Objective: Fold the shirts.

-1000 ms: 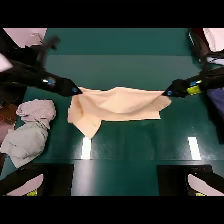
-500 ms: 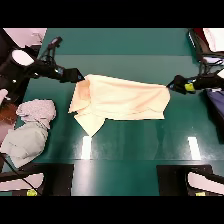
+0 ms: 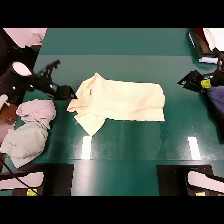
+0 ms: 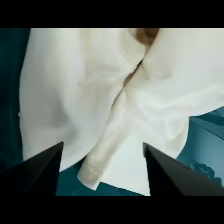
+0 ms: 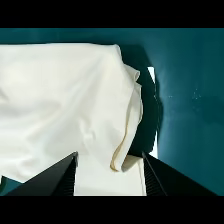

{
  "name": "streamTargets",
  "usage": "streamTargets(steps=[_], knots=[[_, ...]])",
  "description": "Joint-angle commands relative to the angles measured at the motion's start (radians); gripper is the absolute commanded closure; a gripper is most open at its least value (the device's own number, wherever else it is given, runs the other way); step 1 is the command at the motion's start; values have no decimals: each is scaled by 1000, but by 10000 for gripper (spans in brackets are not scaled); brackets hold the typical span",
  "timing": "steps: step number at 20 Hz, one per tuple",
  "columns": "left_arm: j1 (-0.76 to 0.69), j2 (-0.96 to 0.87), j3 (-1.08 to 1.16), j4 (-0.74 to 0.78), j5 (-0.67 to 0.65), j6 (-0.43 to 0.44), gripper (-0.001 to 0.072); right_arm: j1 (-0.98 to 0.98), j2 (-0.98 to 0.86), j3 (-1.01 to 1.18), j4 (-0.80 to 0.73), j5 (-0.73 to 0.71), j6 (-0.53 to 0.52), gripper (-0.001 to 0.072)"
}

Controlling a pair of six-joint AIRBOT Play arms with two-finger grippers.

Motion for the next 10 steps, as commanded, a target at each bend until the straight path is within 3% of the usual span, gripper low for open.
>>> streamTargets(steps=[1, 4, 5, 6, 8, 10], knots=[[-28, -1, -138, 8, 148, -2, 122, 16, -1, 6, -3, 39, -6, 245], [-51, -2, -143, 8, 224, -17, 123, 53, -1, 6, -4, 38, -7, 245], [-56, -1, -143, 8, 244, -32, 227, 61, -1, 6, -4, 37, -7, 245], [-56, -1, -143, 7, 249, -31, 431, 71, -1, 6, -4, 36, -7, 245], [-56, -1, -143, 8, 249, -27, 685, 85, -1, 6, -5, 39, -18, 245], [-56, 1, -130, 11, 237, -29, 681, 88, -1, 6, -6, 58, -24, 245]])
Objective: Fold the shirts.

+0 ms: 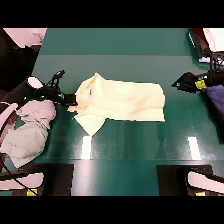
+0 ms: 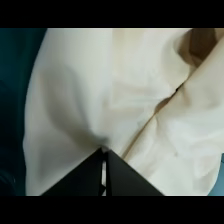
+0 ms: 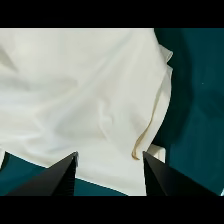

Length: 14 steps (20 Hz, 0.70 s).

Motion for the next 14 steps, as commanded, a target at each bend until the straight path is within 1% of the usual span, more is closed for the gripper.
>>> streamTargets(steps=[1, 3, 5, 9, 11, 13, 14], knots=[[-3, 8, 23, 9, -3, -4, 681, 14, -1, 0, -13, 42, -20, 245], [-3, 38, 87, 40, -35, -4, 681, 13, 3, -26, -54, 87, -23, 245], [-4, 82, 166, 70, -53, -4, 681, 0, 21, -122, -52, 89, -34, 245], [-4, 145, 274, 99, -76, -3, 681, -54, 32, -344, -41, 32, -68, 243], [-4, 153, 288, 103, -78, -4, 681, -75, 27, -415, -41, 7, -97, 244], [-4, 153, 289, 103, -83, -4, 681, -77, 25, -462, -37, -22, -104, 244], [-4, 153, 289, 102, -83, -4, 681, -69, 25, -480, -14, -37, -121, 244]])
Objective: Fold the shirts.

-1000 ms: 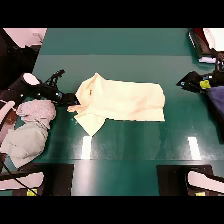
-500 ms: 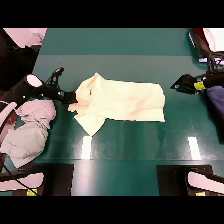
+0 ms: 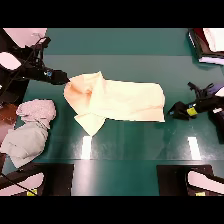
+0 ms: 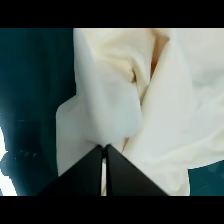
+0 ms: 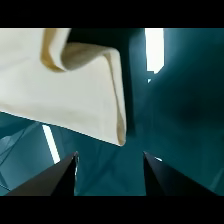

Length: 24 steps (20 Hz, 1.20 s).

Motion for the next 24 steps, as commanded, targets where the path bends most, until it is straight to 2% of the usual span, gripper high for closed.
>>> streamTargets(steps=[1, 8, 9, 10, 13, 18, 19, 20, 21, 23, 24], knots=[[0, 10, 18, 8, -7, 0, 681, 0, -1, -90, 53, -58, -47, 244], [0, 10, 18, 8, -22, 0, 680, 109, -58, -68, 100, -126, -57, 287], [0, 10, 18, 9, -29, 1, 681, 125, -66, -59, 100, -133, -57, 339], [0, 10, 18, 11, -36, 1, 680, 138, -69, -51, 98, -142, -57, 474], [0, 10, 18, 34, -53, 0, 680, 154, -67, -17, 97, -142, -58, 697], [1, 9, 18, 166, -42, -5, 680, 140, 27, 71, 92, -129, -57, 697], [1, 8, 18, 172, -31, -21, 628, 138, 47, 84, 92, -128, -57, 697], [0, 8, 18, 171, -22, -37, 250, 138, 62, 93, 92, -129, -57, 697], [1, 8, 18, 171, -23, -76, -13, 138, 75, 98, 92, -129, -57, 697], [0, 9, 18, 150, -53, -106, 0, 138, 87, 100, 92, -129, -57, 697], [0, 9, 17, 82, -84, -101, 0, 138, 86, 100, 92, -125, -57, 697]])
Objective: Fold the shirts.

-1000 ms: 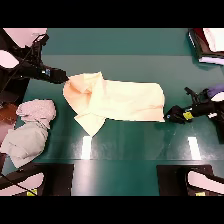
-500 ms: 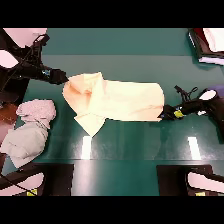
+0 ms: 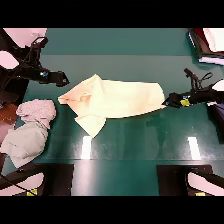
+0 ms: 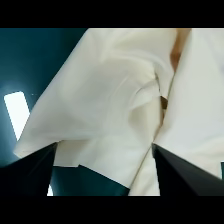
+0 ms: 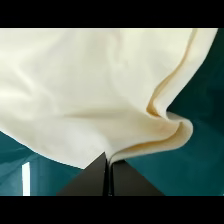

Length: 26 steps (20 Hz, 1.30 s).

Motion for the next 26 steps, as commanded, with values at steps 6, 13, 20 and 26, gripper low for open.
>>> streamTargets(steps=[6, 13, 20, 26], knots=[[-148, -65, -205, -202, 90, 96, 0, -1, 19, 12, 0, 20, 1, 697], [-172, -264, -220, -428, 135, 195, 1, -1, 19, 12, 0, 51, 1, 697], [-180, -262, -189, -404, 40, 174, 682, -2, 29, 13, 1, 46, 1, 697], [-180, -13, 227, -255, -15, 121, 681, -3, 187, 199, 8, -6, 1, 697]])
